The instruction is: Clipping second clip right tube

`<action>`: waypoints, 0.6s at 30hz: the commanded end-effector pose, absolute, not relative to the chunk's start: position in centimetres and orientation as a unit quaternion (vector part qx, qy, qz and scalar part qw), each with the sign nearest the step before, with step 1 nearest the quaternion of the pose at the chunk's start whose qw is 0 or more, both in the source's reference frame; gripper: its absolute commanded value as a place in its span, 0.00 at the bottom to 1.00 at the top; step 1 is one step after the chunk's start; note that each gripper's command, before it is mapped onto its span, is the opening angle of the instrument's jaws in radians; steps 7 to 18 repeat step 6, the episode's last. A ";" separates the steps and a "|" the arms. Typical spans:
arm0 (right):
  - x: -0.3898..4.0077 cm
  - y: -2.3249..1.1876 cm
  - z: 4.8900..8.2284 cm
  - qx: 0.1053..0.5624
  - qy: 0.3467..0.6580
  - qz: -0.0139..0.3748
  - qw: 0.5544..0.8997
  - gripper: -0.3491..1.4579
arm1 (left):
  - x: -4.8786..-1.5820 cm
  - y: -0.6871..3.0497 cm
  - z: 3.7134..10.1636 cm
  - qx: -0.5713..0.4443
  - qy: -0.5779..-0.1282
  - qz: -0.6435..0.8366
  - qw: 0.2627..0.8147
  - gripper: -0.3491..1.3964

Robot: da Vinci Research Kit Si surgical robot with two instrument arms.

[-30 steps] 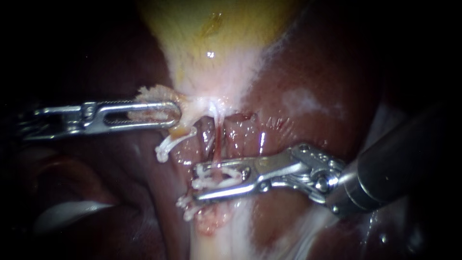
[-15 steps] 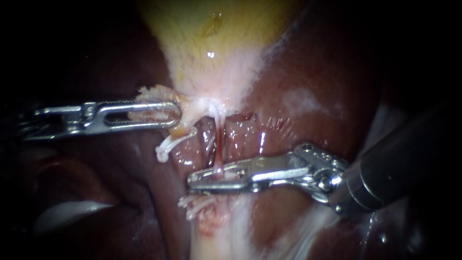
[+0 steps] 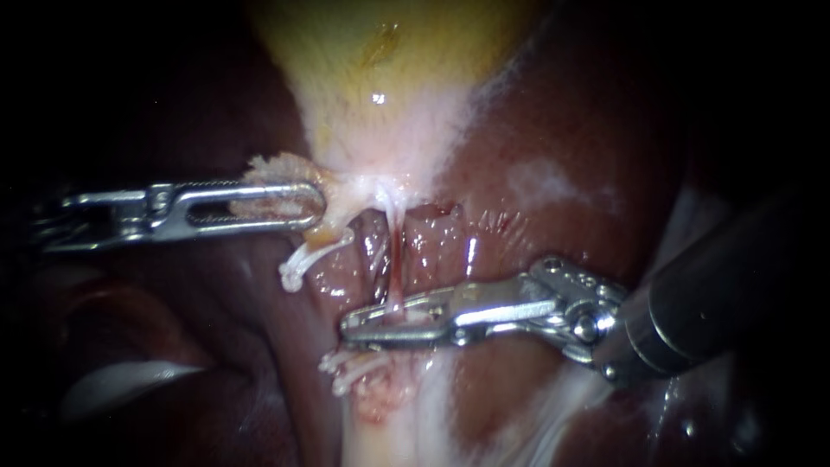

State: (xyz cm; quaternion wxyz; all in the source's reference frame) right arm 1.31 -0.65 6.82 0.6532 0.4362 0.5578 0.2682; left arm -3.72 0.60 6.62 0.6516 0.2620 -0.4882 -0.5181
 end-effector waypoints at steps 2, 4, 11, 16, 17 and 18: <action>1.31 -0.65 6.83 0.436 0.558 0.268 0.653 0.00 | -3.72 0.60 6.62 0.262 -0.488 -0.518 0.652 0.00; 1.31 -0.65 6.83 0.436 0.558 0.268 0.653 0.00 | -3.71 0.60 6.62 0.262 -0.488 -0.518 0.652 0.00; 1.30 -0.64 6.84 0.436 0.558 0.268 0.653 0.00 | -3.71 0.60 6.62 0.262 -0.488 -0.518 0.652 0.00; 1.30 -0.64 6.84 0.436 0.558 0.268 0.653 0.00 | -3.71 0.60 6.62 0.262 -0.488 -0.518 0.652 0.00; 1.30 -0.64 6.84 0.436 0.558 0.268 0.653 0.00 | -3.71 0.60 6.62 0.262 -0.488 -0.518 0.652 0.00; 1.30 -0.64 6.84 0.436 0.558 0.268 0.653 0.00 | -3.71 0.60 6.62 0.262 -0.488 -0.518 0.652 0.00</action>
